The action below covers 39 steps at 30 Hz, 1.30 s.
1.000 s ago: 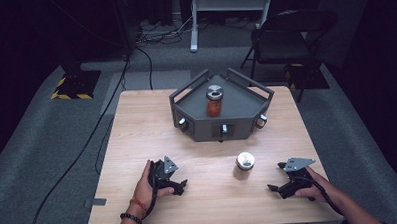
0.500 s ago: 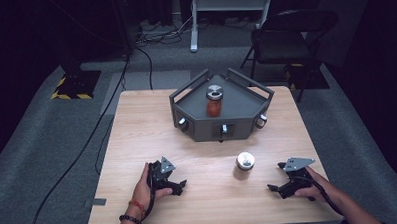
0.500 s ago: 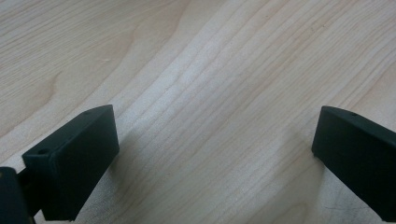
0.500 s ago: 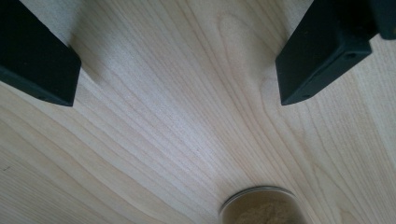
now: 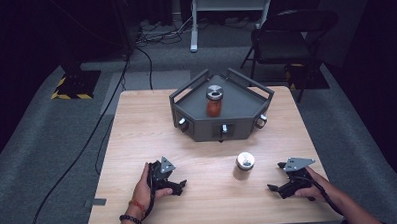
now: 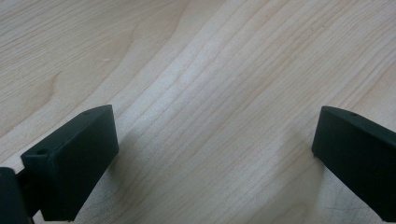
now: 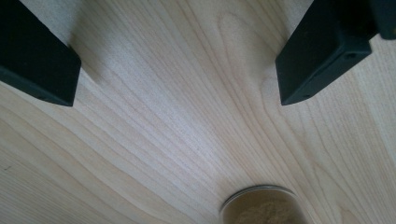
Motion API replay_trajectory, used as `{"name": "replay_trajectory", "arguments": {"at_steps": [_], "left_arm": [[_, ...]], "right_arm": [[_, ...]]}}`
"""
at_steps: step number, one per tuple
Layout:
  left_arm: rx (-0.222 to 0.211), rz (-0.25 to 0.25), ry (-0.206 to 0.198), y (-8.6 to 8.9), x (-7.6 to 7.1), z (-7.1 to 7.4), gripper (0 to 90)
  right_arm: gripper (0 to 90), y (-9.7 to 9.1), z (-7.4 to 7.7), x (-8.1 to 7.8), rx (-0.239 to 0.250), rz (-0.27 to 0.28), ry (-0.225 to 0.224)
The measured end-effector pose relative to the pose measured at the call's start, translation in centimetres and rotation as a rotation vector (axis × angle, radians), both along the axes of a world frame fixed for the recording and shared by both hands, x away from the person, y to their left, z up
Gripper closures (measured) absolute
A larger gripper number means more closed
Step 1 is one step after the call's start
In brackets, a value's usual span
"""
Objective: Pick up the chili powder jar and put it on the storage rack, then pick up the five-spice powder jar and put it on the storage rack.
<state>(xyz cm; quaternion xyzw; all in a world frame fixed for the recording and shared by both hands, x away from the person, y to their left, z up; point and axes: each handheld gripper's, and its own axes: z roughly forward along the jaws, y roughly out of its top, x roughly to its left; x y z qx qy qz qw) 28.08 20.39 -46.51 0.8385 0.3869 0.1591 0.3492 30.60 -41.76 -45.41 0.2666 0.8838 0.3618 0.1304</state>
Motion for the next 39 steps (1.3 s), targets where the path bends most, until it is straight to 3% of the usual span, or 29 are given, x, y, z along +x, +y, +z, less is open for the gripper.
{"name": "replay_trajectory", "arguments": {"at_steps": [22, 28, 32, 39], "left_arm": [[0.0, 0.003, 0.0, 0.0, -0.1, 0.0, 0.3], [0.0, 0.003, 0.0, 0.0, -0.1, 0.0, 0.3], [0.0, 0.006, 0.0, -0.1, -0.1, 0.0, 0.3], [0.0, 0.008, 0.003, -0.1, -0.1, 0.0, 0.3]], "right_arm": [[0.1, 0.1, 0.0, 0.0, -0.003, 0.001, 0.0], [2.1, 0.6, 0.8, 0.1, -0.046, 0.004, -0.005], [4.0, 0.5, 1.2, 0.2, -0.033, -0.001, 0.011], [4.0, 0.6, 1.8, -0.6, -0.011, 0.01, -0.04]]}}
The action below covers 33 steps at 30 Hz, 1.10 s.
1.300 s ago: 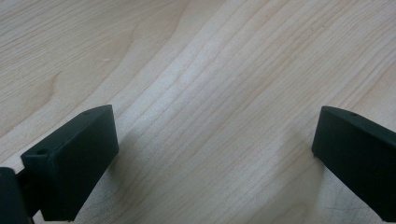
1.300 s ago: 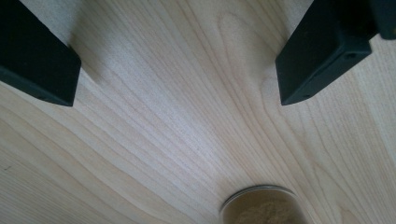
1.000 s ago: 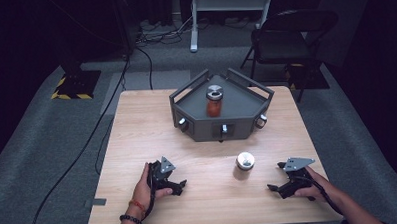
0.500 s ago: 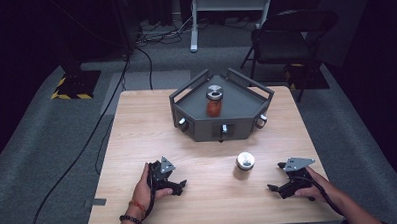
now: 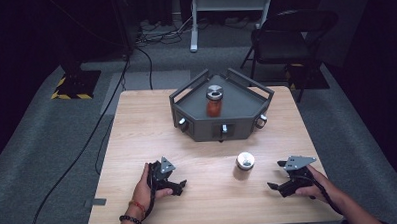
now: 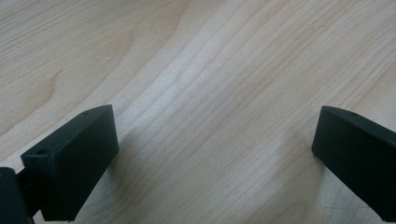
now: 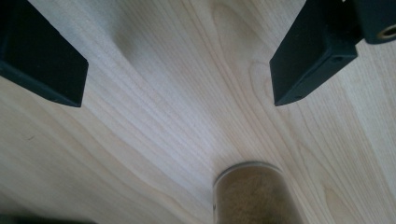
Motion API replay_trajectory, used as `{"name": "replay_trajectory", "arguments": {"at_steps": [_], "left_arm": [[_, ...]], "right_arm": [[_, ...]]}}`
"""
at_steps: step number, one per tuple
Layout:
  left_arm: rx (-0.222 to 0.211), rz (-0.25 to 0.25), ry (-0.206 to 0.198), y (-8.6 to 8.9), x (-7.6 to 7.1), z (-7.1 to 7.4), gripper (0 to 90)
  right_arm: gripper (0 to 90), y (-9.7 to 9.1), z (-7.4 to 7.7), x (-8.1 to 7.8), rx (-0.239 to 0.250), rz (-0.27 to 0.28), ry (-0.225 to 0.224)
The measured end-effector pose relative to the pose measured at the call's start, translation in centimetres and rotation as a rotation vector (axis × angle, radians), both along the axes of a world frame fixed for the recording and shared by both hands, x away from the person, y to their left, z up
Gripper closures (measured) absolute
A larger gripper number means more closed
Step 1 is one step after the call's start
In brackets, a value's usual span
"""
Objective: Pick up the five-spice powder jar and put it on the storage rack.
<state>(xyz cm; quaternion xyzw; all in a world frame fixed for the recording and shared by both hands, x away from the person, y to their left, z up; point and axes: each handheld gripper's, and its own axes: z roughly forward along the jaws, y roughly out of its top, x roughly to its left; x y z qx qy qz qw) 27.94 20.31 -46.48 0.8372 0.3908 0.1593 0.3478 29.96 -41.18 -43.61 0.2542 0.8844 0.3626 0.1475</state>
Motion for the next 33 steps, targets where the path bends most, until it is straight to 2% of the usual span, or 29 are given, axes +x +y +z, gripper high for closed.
{"name": "replay_trajectory", "arguments": {"at_steps": [2, 8, 11, 16, 20, 25, 33], "left_arm": [[0.001, 0.0, 0.0, 0.0, 0.0, 0.0, 0.3], [0.0, 0.001, 0.0, 0.0, 0.0, 0.0, 0.3], [0.001, 0.0, 0.0, 0.0, 0.0, 0.0, 0.3], [0.0, 0.001, 0.0, 0.0, 0.0, 0.0, 0.3], [0.0, 0.001, 0.0, 0.0, 0.0, 0.0, 0.3], [0.001, 0.001, 0.0, 0.0, 0.0, 0.0, 0.3], [0.0, 0.001, 0.0, 0.0, 0.0, 0.0, 0.3]], "right_arm": [[4.0, -0.1, 0.2, -0.1, 0.02, -0.001, 0.0], [4.0, 0.3, 1.0, -0.8, 0.023, 0.024, -0.037], [4.0, 0.5, 1.4, -0.8, 0.034, 0.029, -0.032], [4.0, 1.3, 2.3, -0.9, 0.021, 0.064, -0.06], [4.0, 1.8, 2.7, -0.9, 0.028, 0.065, -0.073], [4.0, 2.4, 3.0, -0.6, 0.037, 0.063, -0.086], [4.0, 3.6, 2.6, -0.1, 0.054, 0.068, -0.074]]}}
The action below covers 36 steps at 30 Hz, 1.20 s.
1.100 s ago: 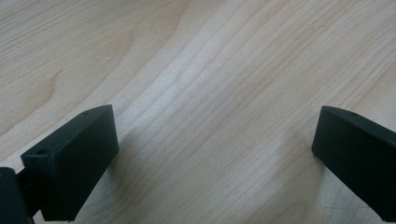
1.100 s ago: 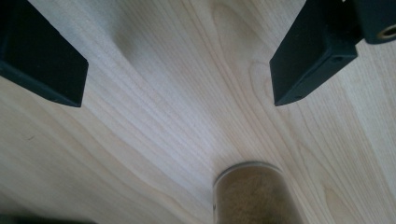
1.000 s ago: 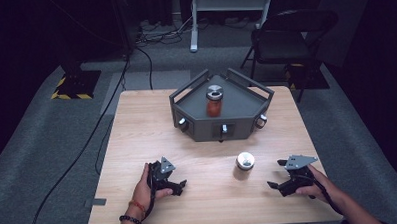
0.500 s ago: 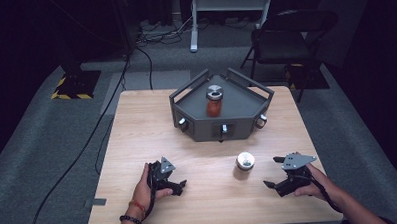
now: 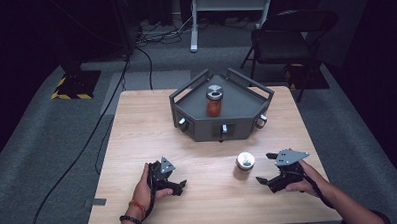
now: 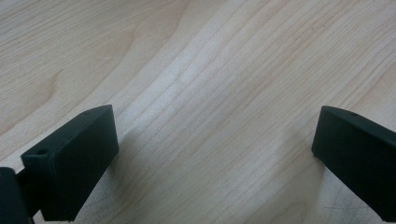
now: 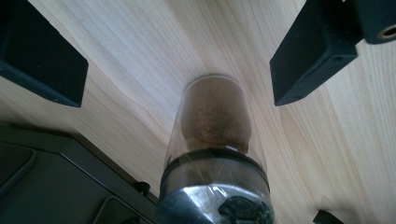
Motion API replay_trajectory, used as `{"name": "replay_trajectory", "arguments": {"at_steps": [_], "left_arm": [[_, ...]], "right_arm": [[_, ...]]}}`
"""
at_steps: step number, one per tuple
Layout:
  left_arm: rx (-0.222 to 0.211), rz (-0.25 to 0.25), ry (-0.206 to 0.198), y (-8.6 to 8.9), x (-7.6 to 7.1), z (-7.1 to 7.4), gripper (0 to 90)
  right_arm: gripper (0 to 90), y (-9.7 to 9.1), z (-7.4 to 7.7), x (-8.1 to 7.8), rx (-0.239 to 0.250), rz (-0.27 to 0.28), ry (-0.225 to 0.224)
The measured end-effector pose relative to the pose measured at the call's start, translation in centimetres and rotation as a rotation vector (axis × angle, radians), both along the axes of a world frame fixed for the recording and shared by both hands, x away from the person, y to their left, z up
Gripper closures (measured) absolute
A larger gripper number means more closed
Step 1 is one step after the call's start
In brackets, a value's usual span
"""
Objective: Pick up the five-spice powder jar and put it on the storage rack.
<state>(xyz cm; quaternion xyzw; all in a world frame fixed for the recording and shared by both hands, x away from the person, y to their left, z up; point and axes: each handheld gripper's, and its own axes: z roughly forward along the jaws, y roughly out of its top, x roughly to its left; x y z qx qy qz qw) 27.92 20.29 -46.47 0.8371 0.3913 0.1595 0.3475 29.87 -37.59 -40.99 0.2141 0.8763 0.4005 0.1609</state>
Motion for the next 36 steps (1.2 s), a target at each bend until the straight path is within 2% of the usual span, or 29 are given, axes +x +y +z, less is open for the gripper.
{"name": "replay_trajectory", "arguments": {"at_steps": [11, 21, 30, 36], "left_arm": [[0.0, 0.0, 0.0, 0.0, 0.0, 0.0, 0.3], [0.0, 0.0, 0.0, 0.0, 0.0, 0.0, 0.3], [0.001, -0.001, -0.002, 0.0, 0.0, 0.0, 0.4], [0.001, -0.001, -0.003, 0.0, 0.0, 0.0, 0.5]], "right_arm": [[4.0, 1.5, -0.8, 1.1, 0.019, 0.018, 0.021], [4.1, 2.3, -1.5, 2.6, 0.049, 0.025, 0.077], [10.4, 2.8, -2.3, 4.0, 0.085, 0.02, 0.122], [16.0, 3.5, -2.9, 4.1, 0.087, 0.032, 0.122]]}}
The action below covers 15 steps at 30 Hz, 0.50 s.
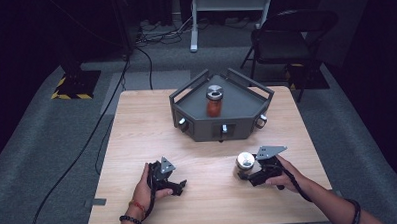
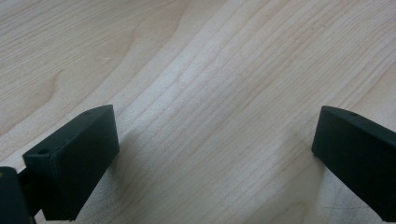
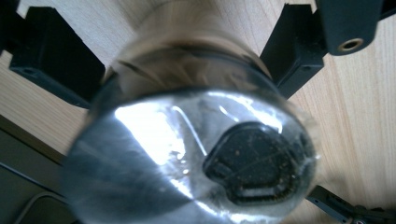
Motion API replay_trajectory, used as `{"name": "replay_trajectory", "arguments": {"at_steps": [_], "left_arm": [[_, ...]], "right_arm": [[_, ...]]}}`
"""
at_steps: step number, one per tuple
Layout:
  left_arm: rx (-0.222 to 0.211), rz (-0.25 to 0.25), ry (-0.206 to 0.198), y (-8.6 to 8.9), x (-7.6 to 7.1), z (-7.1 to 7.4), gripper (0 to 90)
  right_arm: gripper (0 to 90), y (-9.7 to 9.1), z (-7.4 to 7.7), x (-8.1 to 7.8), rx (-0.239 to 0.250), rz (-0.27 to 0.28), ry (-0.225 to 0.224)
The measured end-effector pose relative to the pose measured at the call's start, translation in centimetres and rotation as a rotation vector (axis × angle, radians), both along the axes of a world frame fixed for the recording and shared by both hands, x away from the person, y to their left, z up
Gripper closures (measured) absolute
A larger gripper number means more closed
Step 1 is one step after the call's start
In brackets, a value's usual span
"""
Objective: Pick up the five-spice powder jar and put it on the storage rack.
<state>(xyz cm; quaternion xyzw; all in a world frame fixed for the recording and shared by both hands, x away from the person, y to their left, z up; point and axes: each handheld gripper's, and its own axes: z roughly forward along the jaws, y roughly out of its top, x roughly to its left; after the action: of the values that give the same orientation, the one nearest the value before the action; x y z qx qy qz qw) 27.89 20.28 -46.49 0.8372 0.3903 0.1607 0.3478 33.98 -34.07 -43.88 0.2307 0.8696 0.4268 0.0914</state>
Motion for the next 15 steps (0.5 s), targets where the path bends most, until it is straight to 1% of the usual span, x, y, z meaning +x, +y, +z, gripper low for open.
{"name": "replay_trajectory", "arguments": {"at_steps": [3, 6, 8, 11, 15], "left_arm": [[0.0, 0.0, 0.0, 0.0, 0.0, 0.0, 0.5], [0.001, 0.0, 0.0, 0.0, 0.0, 0.0, 0.5], [0.0, 0.0, 0.0, 0.0, 0.0, 0.0, 0.5], [0.001, 0.0, 0.0, 0.0, 0.0, 0.0, 0.5], [0.0, 0.0, 0.0, 0.0, 0.0, 0.0, 0.5]], "right_arm": [[20.2, 0.2, -0.4, 0.0, 0.008, -0.004, -0.006], [26.3, 0.1, -1.0, -0.1, 0.043, 0.001, -0.014], [28.4, 0.3, -1.4, -0.4, 0.043, 0.0, -0.03], [28.7, 0.1, -1.7, -0.2, 0.055, 0.008, -0.031], [29.5, 0.1, -1.8, -0.4, 0.053, 0.011, -0.05]]}}
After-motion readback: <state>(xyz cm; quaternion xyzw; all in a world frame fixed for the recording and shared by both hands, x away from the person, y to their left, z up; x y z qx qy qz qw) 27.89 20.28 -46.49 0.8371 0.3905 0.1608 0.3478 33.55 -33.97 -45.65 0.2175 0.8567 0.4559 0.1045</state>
